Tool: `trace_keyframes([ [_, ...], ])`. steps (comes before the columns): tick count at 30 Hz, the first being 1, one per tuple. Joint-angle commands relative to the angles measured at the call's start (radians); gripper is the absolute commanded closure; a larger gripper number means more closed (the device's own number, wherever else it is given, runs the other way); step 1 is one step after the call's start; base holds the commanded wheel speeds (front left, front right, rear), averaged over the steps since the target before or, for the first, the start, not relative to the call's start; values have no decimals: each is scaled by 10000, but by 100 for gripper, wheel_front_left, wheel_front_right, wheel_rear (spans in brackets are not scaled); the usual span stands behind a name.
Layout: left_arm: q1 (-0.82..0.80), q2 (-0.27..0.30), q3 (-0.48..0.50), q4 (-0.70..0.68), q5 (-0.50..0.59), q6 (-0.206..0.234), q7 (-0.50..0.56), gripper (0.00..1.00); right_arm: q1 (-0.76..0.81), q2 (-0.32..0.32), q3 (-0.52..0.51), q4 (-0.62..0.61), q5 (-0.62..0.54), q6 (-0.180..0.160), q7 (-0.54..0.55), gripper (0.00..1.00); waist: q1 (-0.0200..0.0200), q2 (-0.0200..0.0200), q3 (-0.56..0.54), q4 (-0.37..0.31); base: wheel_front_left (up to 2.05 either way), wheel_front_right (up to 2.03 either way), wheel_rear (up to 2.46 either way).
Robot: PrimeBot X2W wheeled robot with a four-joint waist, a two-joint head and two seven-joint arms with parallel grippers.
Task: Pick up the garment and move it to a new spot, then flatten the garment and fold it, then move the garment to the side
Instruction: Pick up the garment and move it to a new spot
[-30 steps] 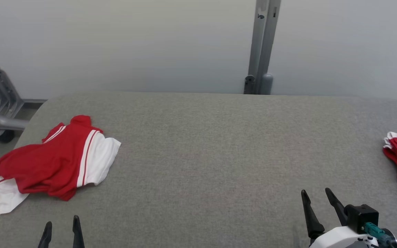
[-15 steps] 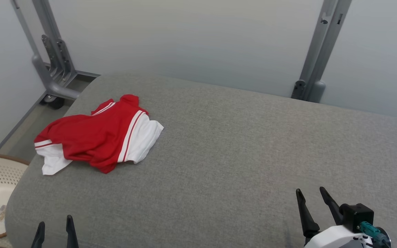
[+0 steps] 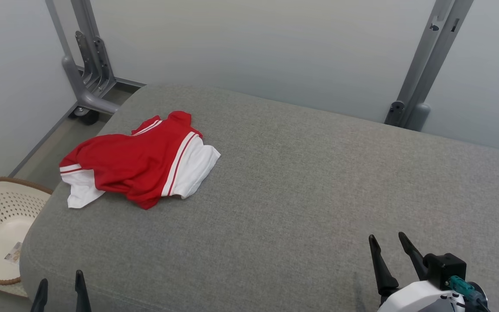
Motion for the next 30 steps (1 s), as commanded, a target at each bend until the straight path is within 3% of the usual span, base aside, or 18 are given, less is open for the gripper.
trace_keyframes([
  [1, -280, 146, -7, 41, -3, -41, -5, 0, -115, -31, -11, 35, -35, -15, -30, 0, 0, -1, 131, -172, 0, 0, 0],
  [10, -1954, 943, -108, 1055, -328, -43, 483, 0, -379, -47, -49, -311, -477, -15, 265, 0, 0, -1, 910, -980, 0, 0, 0],
  [19, -5180, 1334, 137, 2460, -1883, -27, 3109, 0, -1327, -531, 236, -1357, -718, -17, 882, 0, 0, -1, 2937, -2319, 0, 0, 0],
  [25, -6833, 2102, 207, 2963, -2653, -24, 4667, 0, -1876, -760, 352, -2070, -707, -17, 1113, 0, 0, -1, 4240, -3131, 0, 0, 0],
  [30, -7638, 2744, 592, 3208, -2975, 491, 5929, 0, -2183, -709, 580, -2426, -625, -15, 1084, 0, 0, -1, 5009, -3767, 0, 0, 0],
])
